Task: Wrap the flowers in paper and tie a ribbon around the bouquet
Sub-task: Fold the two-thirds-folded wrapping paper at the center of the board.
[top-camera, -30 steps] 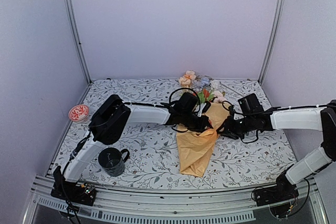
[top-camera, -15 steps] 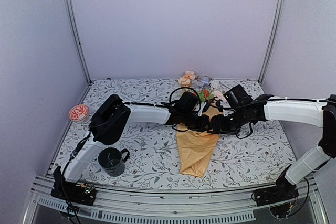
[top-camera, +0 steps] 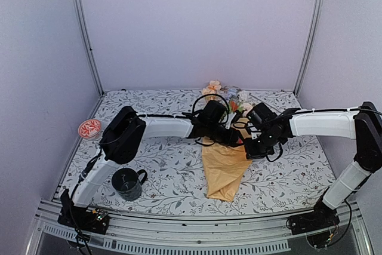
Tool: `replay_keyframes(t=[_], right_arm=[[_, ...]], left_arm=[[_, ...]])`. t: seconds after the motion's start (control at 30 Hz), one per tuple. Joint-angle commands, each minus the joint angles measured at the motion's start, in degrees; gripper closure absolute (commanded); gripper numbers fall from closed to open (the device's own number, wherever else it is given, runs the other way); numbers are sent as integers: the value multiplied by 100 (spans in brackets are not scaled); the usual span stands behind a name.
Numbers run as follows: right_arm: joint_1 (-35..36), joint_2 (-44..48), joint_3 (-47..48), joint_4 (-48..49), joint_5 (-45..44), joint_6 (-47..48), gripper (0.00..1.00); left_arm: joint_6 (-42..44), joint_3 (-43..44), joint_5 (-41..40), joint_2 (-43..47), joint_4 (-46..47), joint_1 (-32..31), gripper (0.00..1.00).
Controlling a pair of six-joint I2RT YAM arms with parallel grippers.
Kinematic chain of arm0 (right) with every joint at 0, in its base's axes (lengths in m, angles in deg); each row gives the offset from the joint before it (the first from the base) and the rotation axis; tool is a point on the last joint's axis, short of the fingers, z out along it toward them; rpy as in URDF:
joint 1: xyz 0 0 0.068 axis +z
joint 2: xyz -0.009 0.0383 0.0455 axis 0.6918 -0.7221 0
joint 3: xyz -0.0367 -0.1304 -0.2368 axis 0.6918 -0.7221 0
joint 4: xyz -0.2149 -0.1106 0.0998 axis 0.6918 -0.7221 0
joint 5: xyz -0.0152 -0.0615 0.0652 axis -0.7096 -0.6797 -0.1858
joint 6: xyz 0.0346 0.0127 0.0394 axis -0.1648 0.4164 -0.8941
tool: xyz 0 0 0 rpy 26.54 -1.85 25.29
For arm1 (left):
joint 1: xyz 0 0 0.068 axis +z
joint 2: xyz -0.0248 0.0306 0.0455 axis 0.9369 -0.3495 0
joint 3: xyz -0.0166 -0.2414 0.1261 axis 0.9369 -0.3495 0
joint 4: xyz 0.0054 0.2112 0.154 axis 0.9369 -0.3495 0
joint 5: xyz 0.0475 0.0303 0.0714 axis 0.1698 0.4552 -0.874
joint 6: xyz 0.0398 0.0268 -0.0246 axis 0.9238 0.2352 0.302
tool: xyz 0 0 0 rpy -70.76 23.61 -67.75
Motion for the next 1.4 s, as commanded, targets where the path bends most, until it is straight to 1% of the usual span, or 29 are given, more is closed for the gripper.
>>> replay_keyframes(t=[0.0, 0.03, 0.1, 0.17, 0.2, 0.27, 0.3, 0.33, 0.4, 0.5, 0.53, 0.6, 0.73, 0.83, 0.9, 1.03, 1.17, 1.2, 1.27, 1.37], right_arm=[[-320, 296, -504, 408, 187, -187, 100], [-399, 394, -639, 549, 327, -205, 100], [-553, 604, -868, 884, 641, -201, 100], [-608, 789, -1031, 1237, 946, -164, 100], [-615, 829, -1095, 1376, 1075, -145, 100], [-647, 849, -1154, 1535, 1222, -177, 100], [-666, 858, -1186, 1577, 1229, -188, 100], [-703, 864, -1213, 1613, 1228, -215, 100], [-787, 878, -1266, 1708, 1255, -241, 100], [-992, 939, -1383, 1923, 1441, -238, 100], [-1124, 962, -1426, 1984, 1494, -229, 100], [-1279, 1011, -1495, 2118, 1558, -222, 100], [-1439, 1062, -1692, 2506, 1533, -84, 100], [-1596, 903, -1788, 2797, 1665, -38, 100], [-1693, 746, -1818, 2936, 1656, -29, 100], [-1878, 554, -1809, 2995, 1526, -170, 100], [-1974, 438, -1847, 2949, 1230, -408, 99], [-1987, 373, -1835, 2925, 1163, -460, 98], [-2070, 205, -1797, 2865, 1016, -542, 90], [-2317, -29, -1739, 2784, 1046, -607, 83]], left_arm=[[1015, -43, -246, 1094, -237, 86, 37], [1197, -231, -333, 1371, -263, 56, 35], [1653, -928, -704, 1989, -188, -57, 34], [2174, -1862, -1135, 2647, 101, -290, 35], [2459, -2347, -1381, 2973, 321, -449, 39], [3115, -3204, -1870, 3365, 703, -843, 53], [3337, -3530, -2132, 3611, 832, -1034, 58], [3496, -3720, -2423, 3643, 912, -1229, 62], [3643, -3727, -2797, 3389, 815, -1479, 65], [3720, -3216, -3281, 2584, 294, -1676, 67], [3728, -3070, -3446, 2422, 210, -1724, 68], [3756, -2868, -3552, 2203, 168, -1754, 68], [4010, -2708, -3420, 1924, 160, -1868, 62], [4301, -2633, -3357, 1707, 70, -1992, 57], [4397, -2596, -3134, 1572, -50, -2042, 55], [4396, -2603, -2976, 1445, -282, -2058, 54], [4477, -2794, -2598, 1517, -337, -2057, 52], [4514, -2837, -2505, 1520, -361, -2054, 52], [4576, -2861, -2327, 1485, -437, -2055, 52], [4630, -2934, -2067, 1471, -540, -2046, 52]])
